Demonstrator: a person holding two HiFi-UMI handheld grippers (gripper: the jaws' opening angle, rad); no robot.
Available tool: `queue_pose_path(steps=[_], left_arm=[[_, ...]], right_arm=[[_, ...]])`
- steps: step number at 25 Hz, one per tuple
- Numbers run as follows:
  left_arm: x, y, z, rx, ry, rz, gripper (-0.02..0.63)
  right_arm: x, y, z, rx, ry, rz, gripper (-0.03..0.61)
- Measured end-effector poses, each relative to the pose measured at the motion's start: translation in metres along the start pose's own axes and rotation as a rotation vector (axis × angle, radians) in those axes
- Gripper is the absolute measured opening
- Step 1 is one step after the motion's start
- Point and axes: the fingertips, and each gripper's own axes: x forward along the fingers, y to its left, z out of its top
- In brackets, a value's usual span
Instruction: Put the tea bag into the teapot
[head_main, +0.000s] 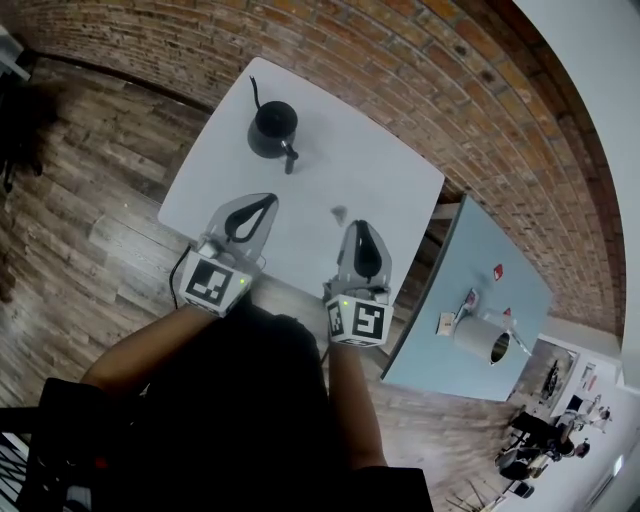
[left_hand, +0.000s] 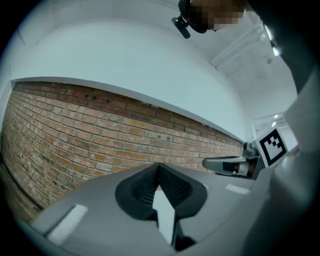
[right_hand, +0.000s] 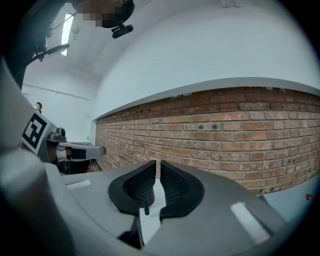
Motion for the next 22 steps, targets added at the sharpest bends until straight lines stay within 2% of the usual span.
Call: queue_pose_path(steps=[5, 12, 18, 22], left_arm=[[0.012, 0.020, -0.007, -0.017, 0.031, -0.001, 0.000], [0.022, 0.027, -0.018, -0.022, 0.053, 0.026, 0.000], [0.026, 0.038, -0.011, -0.011, 0.034, 0.071, 0.000], [0.032, 0.039, -0.013, -0.005, 0.043, 0.083, 0.000]], right_arm=[[0.023, 0.003, 0.001, 0.005, 0.024, 0.017, 0.029], [0.044, 0.001, 0.005, -0.028, 0.031, 0.065, 0.029], [0.073, 0.023, 0.001, -0.054, 0.053, 0.199, 0.044], [0.090, 0.026, -0.004, -0.065, 0.078, 0.238, 0.049]])
